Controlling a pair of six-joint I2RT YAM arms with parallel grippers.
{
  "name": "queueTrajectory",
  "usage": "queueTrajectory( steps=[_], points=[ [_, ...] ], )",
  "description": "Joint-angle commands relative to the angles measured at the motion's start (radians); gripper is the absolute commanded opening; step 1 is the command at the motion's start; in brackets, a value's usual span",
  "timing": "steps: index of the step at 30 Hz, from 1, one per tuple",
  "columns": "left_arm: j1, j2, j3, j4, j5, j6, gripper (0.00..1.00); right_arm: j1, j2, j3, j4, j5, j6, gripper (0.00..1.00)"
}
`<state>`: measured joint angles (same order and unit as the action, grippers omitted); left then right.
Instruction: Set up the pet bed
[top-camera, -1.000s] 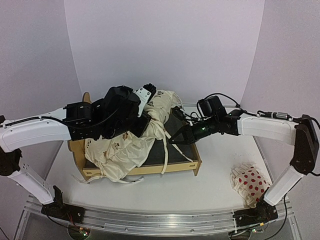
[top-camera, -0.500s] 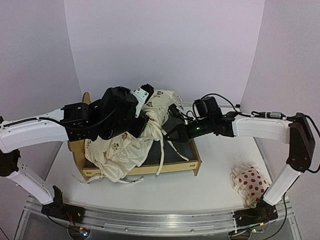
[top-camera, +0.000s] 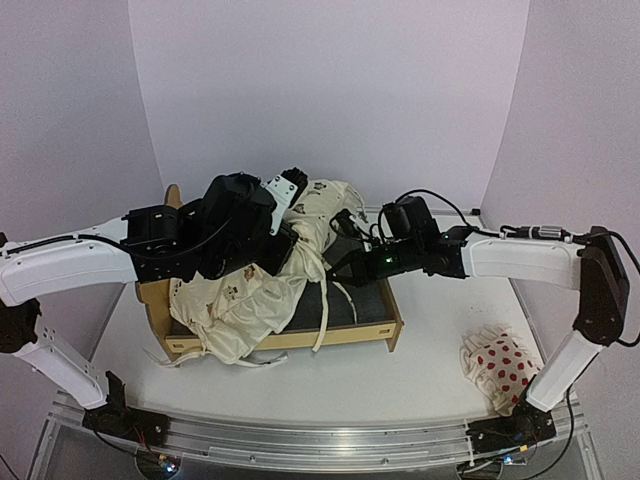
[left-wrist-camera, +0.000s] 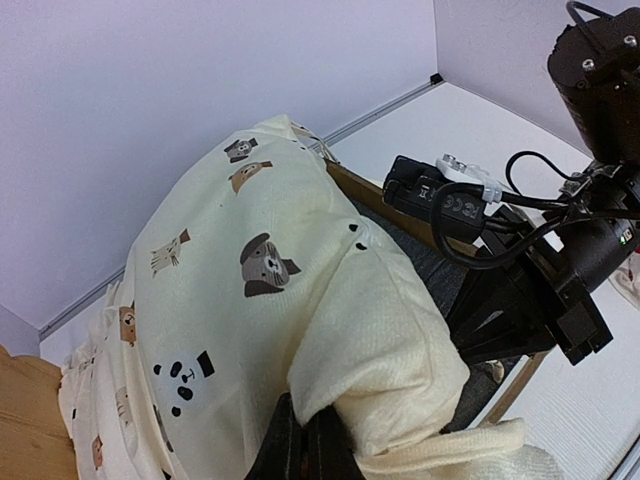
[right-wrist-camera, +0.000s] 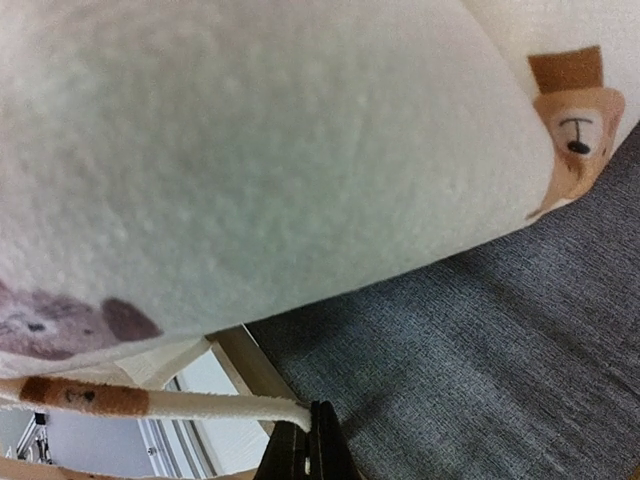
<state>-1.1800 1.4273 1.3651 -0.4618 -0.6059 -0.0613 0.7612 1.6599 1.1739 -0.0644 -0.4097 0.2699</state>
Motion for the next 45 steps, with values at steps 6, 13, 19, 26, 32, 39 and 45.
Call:
queueTrajectory(
  steps=[6,13,19,26,32,39,45],
  points=[
    [0.011,-0.03,0.003,0.007,-0.03,-0.017,0.0,0.024,-0.089,-0.082,-0.02,0.192,0.14,0.0],
    [0.011,-0.027,0.003,0.012,-0.02,-0.017,0.0,0.039,-0.108,-0.049,-0.053,0.229,0.189,0.0],
    [0.012,-0.028,-0.002,0.015,-0.018,-0.02,0.0,0.061,-0.127,-0.002,-0.113,0.268,0.231,0.0],
    [0.011,-0.032,-0.008,0.018,-0.011,-0.02,0.0,0.077,-0.136,0.002,-0.16,0.339,0.278,0.0],
    [0.012,-0.036,-0.015,0.02,-0.006,-0.022,0.0,0.103,-0.129,0.041,-0.214,0.414,0.306,0.0],
    [0.011,-0.039,-0.024,0.023,-0.003,-0.024,0.0,0.119,-0.124,0.085,-0.267,0.518,0.34,0.0],
    [0.011,-0.038,-0.033,0.033,0.0,-0.022,0.0,0.122,-0.09,0.085,-0.285,0.559,0.384,0.0]
  ],
)
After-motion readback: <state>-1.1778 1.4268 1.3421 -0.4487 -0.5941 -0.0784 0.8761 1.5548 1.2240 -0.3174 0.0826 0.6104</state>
